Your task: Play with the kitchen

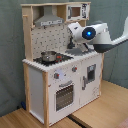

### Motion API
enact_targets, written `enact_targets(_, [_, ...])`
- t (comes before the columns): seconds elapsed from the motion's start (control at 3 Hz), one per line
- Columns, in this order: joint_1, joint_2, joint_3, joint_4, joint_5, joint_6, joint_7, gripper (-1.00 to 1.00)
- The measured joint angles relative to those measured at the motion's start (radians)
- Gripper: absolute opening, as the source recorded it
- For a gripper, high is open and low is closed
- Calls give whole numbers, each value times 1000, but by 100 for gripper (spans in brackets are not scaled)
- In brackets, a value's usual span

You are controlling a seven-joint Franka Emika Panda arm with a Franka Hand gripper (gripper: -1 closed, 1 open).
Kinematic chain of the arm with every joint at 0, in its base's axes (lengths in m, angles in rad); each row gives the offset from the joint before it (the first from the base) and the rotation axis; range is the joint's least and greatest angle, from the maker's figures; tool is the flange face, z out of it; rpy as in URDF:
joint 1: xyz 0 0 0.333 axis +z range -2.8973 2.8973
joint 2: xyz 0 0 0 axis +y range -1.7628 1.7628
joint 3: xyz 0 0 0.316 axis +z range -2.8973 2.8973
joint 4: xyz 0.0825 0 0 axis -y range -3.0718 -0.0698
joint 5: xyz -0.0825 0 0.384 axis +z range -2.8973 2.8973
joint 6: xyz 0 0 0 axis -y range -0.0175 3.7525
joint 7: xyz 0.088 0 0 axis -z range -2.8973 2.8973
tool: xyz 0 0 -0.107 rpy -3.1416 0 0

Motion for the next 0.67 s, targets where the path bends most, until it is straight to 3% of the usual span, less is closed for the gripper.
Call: enact_targets(0.67, [-75,-73,-4,93,134,121,-8,100])
